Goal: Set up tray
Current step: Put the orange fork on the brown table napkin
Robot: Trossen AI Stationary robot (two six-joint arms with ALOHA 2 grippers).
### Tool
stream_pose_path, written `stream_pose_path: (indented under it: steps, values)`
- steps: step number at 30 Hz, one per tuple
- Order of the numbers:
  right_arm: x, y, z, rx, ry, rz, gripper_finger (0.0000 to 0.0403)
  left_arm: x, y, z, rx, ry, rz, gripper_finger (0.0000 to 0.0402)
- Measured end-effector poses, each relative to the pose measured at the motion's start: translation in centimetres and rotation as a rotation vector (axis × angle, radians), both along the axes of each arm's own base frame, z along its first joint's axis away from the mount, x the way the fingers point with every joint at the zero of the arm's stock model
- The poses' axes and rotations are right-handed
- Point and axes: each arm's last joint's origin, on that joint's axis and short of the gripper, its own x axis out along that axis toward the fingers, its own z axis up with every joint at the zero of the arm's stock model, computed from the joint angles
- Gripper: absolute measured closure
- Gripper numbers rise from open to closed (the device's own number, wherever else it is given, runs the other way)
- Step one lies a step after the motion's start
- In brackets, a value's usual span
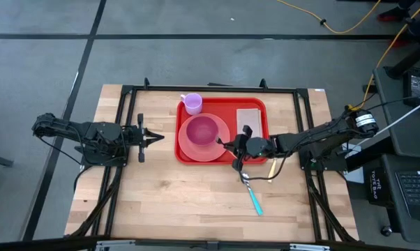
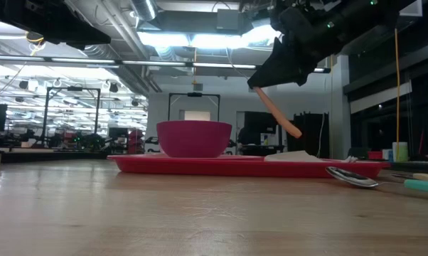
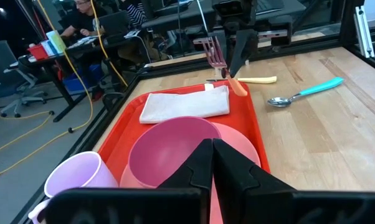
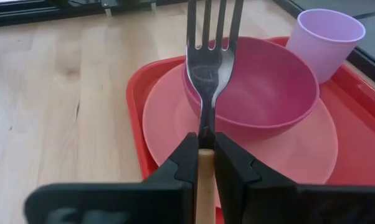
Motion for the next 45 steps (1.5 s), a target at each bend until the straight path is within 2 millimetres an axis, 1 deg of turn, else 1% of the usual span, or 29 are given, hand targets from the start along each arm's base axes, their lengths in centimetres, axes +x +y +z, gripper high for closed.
stream_pose_path:
  steps: [15,22,45]
  values:
    - [0.16,-0.16,0.32,-0.002,-0.050,-0.069,0.0367,0.00,0.00,0.00,0.000,0.000,0.000,0.0399]
    - [0.15,-0.16,0.31,0.018,-0.056,-0.081,0.0367,0.01,0.00,0.00,0.000,0.000,0.000,0.0394]
    - [0.14,-0.20,0.31,0.057,-0.073,-0.120,0.0367,0.00,0.00,0.00,0.000,0.000,0.000,0.0397]
